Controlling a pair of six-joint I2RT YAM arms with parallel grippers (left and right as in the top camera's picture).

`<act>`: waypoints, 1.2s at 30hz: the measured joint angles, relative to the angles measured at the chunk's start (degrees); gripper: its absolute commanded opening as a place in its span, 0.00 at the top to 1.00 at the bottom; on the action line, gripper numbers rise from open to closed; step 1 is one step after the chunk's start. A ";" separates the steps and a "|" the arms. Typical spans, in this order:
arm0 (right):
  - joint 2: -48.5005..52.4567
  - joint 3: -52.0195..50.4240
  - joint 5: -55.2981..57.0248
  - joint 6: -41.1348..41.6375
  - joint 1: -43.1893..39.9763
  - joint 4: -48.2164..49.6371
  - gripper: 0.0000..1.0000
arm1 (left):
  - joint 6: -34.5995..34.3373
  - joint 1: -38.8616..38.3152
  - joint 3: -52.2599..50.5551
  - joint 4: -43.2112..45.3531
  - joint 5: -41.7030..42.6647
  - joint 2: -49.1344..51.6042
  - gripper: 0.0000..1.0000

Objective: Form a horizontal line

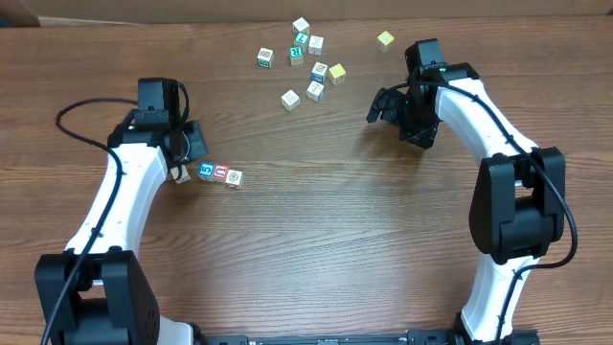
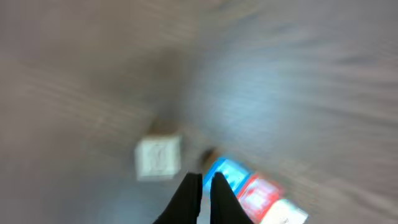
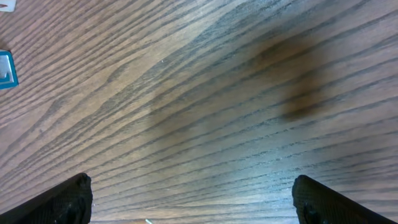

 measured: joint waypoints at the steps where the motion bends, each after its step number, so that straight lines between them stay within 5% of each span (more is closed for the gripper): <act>1: -0.02 0.00 0.00 -0.02 0.00 -0.15 0.00 | -1.95 0.35 0.02 -1.53 -1.14 0.00 0.96; 8: 0.00 0.00 0.00 -0.02 0.00 -0.44 0.02 | -13.51 3.34 -0.31 -10.75 -11.34 0.00 0.92; 12: 0.00 0.00 0.00 0.00 0.00 -0.24 0.05 | -16.04 5.95 -4.59 -2.95 -13.77 0.33 0.91; 16: 0.00 0.00 -0.07 0.02 0.00 -0.20 0.05 | -16.26 7.43 -7.41 4.28 -13.62 3.91 0.76; 24: -0.02 0.00 -1.77 0.00 0.00 -0.11 0.05 | -14.88 7.32 -7.39 10.73 -9.86 11.78 0.96; 36: 0.00 0.00 -2.14 0.02 0.00 0.09 0.04 | -9.29 7.56 -7.39 16.65 -2.99 12.13 0.96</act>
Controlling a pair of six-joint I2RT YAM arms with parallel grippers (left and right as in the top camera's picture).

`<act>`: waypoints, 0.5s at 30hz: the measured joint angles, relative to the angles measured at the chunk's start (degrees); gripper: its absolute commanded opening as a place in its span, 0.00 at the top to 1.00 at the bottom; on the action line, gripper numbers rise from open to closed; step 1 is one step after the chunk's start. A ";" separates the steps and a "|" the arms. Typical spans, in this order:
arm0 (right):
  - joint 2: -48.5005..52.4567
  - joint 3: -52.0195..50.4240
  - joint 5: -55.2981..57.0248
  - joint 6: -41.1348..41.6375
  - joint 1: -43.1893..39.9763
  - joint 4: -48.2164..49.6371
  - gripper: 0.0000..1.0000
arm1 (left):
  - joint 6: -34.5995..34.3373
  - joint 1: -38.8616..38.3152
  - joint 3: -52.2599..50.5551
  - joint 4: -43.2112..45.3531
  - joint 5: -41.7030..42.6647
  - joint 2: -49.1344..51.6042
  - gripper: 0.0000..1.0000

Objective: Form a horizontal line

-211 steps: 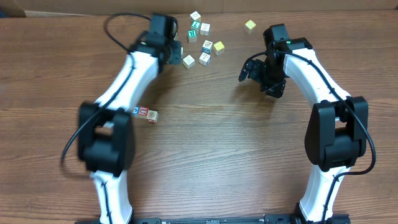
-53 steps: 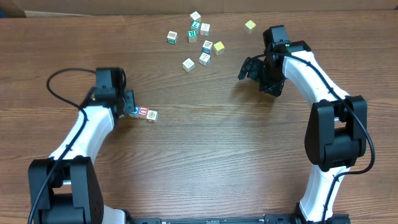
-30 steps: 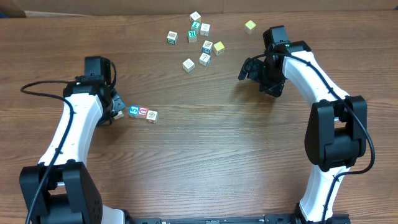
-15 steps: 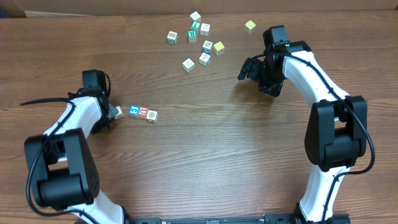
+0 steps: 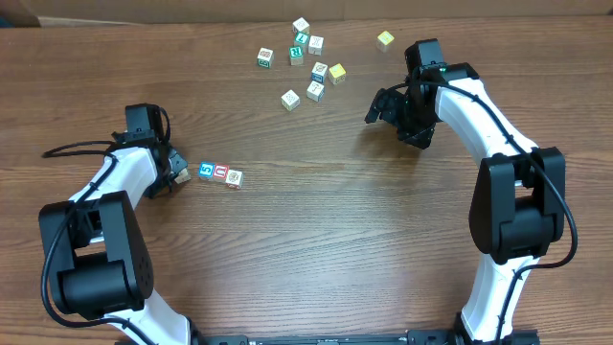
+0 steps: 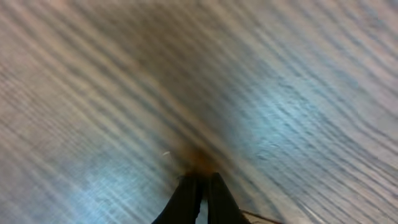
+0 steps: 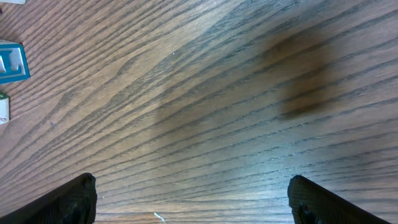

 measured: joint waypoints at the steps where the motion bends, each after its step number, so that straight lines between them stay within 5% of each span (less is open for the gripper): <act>1: 0.00 0.00 0.00 0.00 0.00 0.02 0.04 | 0.79 0.04 0.00 0.44 1.16 0.00 0.96; 15: 0.00 0.00 -0.02 0.00 0.00 0.42 0.04 | 6.58 0.02 0.00 2.64 7.52 0.15 0.96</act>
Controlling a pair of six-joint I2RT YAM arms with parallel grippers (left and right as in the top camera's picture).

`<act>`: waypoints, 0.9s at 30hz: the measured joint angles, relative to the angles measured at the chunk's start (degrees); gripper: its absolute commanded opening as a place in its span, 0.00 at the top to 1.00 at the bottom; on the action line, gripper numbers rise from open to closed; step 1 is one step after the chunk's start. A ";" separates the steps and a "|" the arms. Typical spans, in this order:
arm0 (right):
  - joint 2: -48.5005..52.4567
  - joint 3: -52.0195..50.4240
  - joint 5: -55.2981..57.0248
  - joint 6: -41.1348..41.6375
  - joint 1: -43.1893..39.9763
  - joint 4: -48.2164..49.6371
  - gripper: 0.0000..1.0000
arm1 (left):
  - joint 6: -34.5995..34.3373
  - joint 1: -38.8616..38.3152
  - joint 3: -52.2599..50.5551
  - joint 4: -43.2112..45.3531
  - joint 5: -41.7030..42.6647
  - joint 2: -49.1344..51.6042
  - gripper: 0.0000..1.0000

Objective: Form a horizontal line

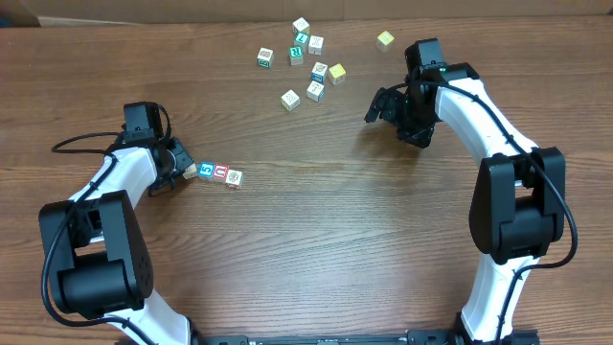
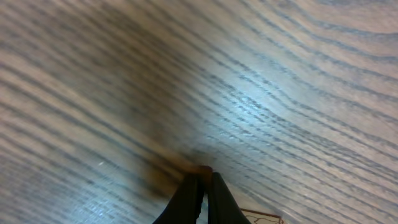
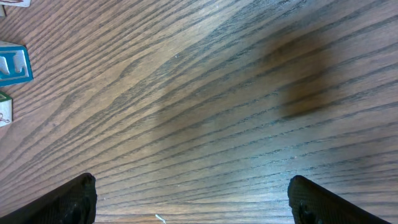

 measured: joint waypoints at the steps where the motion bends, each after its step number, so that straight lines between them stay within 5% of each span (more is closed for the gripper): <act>1: 0.00 0.00 0.00 -0.02 0.00 0.02 0.04 | 0.13 0.00 0.02 0.15 0.20 0.04 0.95; 27: 0.00 0.00 -0.02 0.00 0.00 0.42 0.04 | 1.55 -0.04 -0.11 8.17 6.45 1.66 0.95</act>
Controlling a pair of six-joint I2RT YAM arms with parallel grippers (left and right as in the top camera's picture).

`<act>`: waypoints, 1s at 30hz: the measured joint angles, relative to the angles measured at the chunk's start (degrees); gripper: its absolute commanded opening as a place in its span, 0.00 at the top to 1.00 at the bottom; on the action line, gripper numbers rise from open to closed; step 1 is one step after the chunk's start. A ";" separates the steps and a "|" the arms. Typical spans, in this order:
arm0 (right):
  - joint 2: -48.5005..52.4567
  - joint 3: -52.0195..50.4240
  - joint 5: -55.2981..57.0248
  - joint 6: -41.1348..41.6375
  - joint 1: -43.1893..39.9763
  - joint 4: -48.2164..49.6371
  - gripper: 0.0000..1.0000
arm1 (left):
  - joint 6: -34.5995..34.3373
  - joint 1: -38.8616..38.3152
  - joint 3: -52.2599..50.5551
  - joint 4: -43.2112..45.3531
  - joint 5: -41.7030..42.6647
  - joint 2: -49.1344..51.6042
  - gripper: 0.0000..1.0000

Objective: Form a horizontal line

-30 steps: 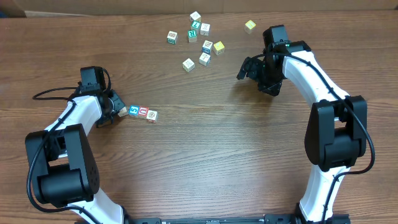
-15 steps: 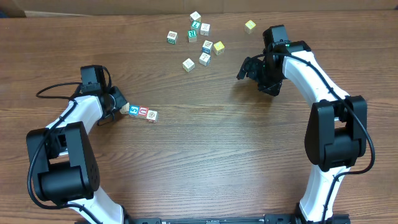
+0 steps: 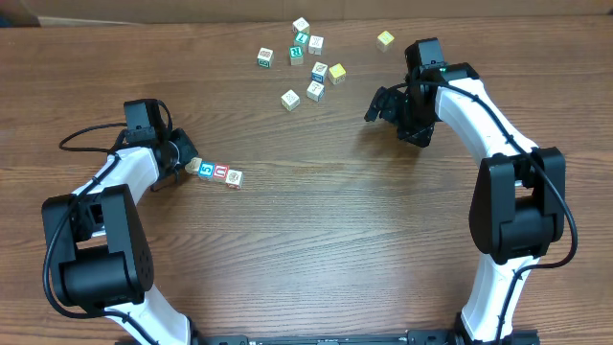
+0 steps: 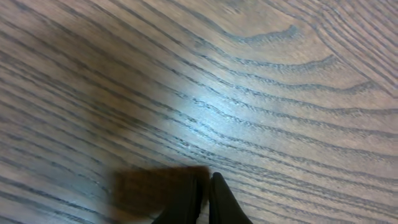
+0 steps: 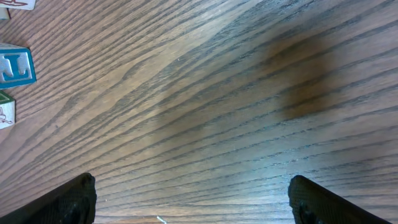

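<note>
A short row of blocks lies left of centre: a tan block [image 3: 192, 167], a blue one [image 3: 205, 170], a red one [image 3: 220, 172] and a beige one [image 3: 235, 178], side by side. My left gripper [image 3: 180, 165] sits just left of the tan block. Its fingers are shut with nothing between them [image 4: 205, 186], and only bare wood shows in its wrist view. My right gripper [image 3: 376, 107] hovers open at the upper right, its fingers spread wide [image 5: 193, 205] over bare wood.
Several loose blocks [image 3: 306, 62] are scattered at the far middle, with a yellow one [image 3: 385, 39] off to their right. A blue letter block [image 5: 15, 65] and a green-edged block [image 5: 5, 112] show at the left edge of the right wrist view.
My left gripper has shifted slightly beside the row's left end, and the tan block sits a touch higher against the blue one. The right arm has not moved.
At first the tan block lay apart, left of the blue, red and beige row, with my shut left gripper over it. Then the gripper stood to the block's left. By 0.9 s ago the block was against the blue one, where it stays.
</note>
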 measured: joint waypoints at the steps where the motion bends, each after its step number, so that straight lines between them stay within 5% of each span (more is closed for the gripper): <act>1: 0.00 0.00 0.02 -0.02 0.00 0.02 0.04 | 0.20 0.00 0.00 0.00 0.42 0.00 0.95; 16: 0.00 0.00 0.02 0.00 0.00 0.04 0.04 | 6.45 -0.46 -0.52 13.94 4.70 0.37 0.96; 30: -0.02 0.00 0.04 -0.02 0.00 0.00 0.04 | 11.10 -2.64 -0.52 7.30 10.36 0.37 0.96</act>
